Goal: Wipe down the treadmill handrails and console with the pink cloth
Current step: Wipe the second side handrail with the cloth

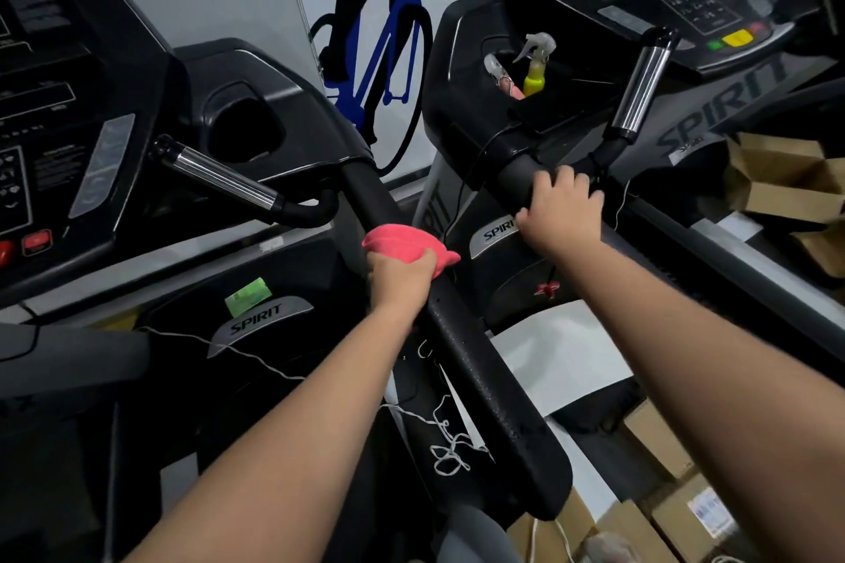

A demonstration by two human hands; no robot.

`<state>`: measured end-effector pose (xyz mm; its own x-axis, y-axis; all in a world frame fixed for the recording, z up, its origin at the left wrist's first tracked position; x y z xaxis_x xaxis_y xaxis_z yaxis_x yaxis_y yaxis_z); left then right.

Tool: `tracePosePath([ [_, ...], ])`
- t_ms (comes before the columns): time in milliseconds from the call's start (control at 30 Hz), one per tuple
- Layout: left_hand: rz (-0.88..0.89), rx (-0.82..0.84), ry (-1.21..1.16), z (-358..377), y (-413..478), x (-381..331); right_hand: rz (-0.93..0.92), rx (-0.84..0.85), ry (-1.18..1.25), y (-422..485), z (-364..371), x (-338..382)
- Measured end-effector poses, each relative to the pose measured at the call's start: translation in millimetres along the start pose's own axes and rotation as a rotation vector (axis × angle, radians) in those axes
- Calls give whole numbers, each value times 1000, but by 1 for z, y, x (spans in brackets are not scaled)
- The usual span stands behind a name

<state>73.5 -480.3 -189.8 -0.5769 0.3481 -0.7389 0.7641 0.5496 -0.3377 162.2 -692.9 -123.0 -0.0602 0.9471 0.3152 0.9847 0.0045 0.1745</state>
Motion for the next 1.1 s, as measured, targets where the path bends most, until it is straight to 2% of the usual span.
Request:
tracePosePath([
  [100, -21, 60, -38, 12, -17, 12, -12, 64, 5, 2, 13, -15],
  [267, -72, 21, -70, 3, -6, 0, -96, 3, -84, -3, 21, -22],
  [533, -45, 25, -76, -8, 3, -18, -95, -1, -73, -2, 23, -23],
  [667, -18, -23, 49, -3, -19, -6, -105, 34, -19, 1, 20, -25],
  [867, 15, -8, 217, 3, -26, -7, -158, 108, 35, 2, 19, -35],
  [1100, 131, -124, 243, -8, -24, -24, -166, 97, 12, 2, 20, -36],
])
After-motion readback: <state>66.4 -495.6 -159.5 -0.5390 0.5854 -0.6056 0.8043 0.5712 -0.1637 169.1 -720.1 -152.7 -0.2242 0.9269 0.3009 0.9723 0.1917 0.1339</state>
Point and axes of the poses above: each hand's wrist, its own y-axis towards the middle knuckle, its own z-axis out of the palm, x = y × z, the point moved 7 cm from there along y, towards the middle knuckle, and after that the axes turned 13 degrees about y, right-handed, at the moved point
